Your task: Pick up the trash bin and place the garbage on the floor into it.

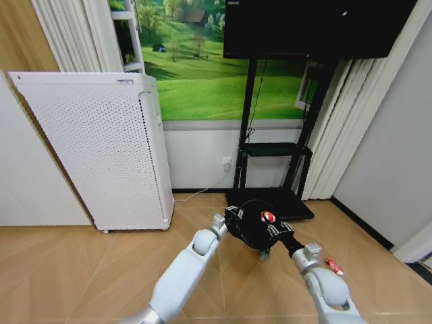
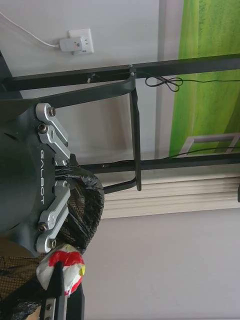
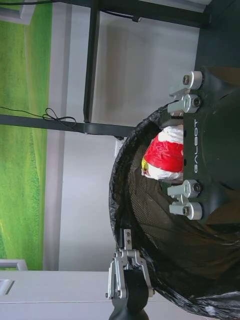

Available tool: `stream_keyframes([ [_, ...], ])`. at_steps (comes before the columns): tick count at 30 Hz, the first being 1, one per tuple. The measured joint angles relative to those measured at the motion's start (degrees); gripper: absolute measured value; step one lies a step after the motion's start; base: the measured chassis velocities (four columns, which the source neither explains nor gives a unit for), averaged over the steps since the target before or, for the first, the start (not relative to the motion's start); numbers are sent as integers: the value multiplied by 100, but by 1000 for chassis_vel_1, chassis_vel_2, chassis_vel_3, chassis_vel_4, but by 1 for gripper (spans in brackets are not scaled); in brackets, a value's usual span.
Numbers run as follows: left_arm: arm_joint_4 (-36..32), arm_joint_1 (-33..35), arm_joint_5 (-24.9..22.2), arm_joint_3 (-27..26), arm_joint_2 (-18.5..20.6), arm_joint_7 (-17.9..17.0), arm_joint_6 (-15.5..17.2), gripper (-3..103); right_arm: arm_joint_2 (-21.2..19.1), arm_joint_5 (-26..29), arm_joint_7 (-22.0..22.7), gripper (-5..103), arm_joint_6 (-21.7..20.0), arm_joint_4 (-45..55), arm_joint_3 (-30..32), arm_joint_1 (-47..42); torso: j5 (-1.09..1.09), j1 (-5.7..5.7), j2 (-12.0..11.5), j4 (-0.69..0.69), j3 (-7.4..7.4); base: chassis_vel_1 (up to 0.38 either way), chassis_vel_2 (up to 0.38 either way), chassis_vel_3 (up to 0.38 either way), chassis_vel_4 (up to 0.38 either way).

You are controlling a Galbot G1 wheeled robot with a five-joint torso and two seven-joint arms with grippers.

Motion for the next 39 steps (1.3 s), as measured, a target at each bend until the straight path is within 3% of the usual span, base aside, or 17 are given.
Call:
stream_keyframes([
  [2, 19, -11, 0, -2, 1, 3, -10, 7, 6, -8, 1, 61, 0, 0, -3, -13, 0, 0, 0, 0, 0, 0, 0, 0, 0],
  [5, 106, -36, 19, -30, -29, 30, -44, 7, 1, -91, -9, 78, -39, 18, -21, -47, 0, 0, 0, 0, 0, 0, 0, 0, 0],
  [7, 117, -36, 29, -38, -39, 34, -48, 7, -3, -106, -13, 78, -44, 18, -25, -47, 0, 0, 0, 0, 0, 0, 0, 0, 0],
  [8, 142, -35, 42, -50, -61, 45, -65, 7, -12, -124, -13, 89, -52, 19, -33, -46, 0, 0, 0, 0, 0, 0, 0, 0, 0],
  [10, 145, -36, 46, -55, -68, 46, -69, 7, -16, -128, -6, 89, -63, 19, -34, -43, 0, 0, 0, 0, 0, 0, 0, 0, 0],
  [11, 142, -34, 49, -63, -70, 46, -72, 7, -19, -132, 30, 97, -82, 23, -34, -36, 0, 0, 0, 0, 0, 0, 0, 0, 0],
  [21, -146, 73, -101, -533, 350, -43, 26, 7, 126, 311, 707, 100, -37, 622, 476, -531, -1, 0, -1, 0, 0, 0, 0, 0, 0],
  [28, -508, 192, -199, -618, 658, -97, 132, 7, 167, 260, 714, 100, -142, 474, 456, -672, -1, 0, -1, 0, 0, 0, 0, 0, 0],
  [39, -801, 346, -236, -613, 804, -179, 231, 7, 183, 189, 707, 100, -242, 302, 311, -539, -1, 0, -1, 2, 0, -25, -25, 37, 25],
])
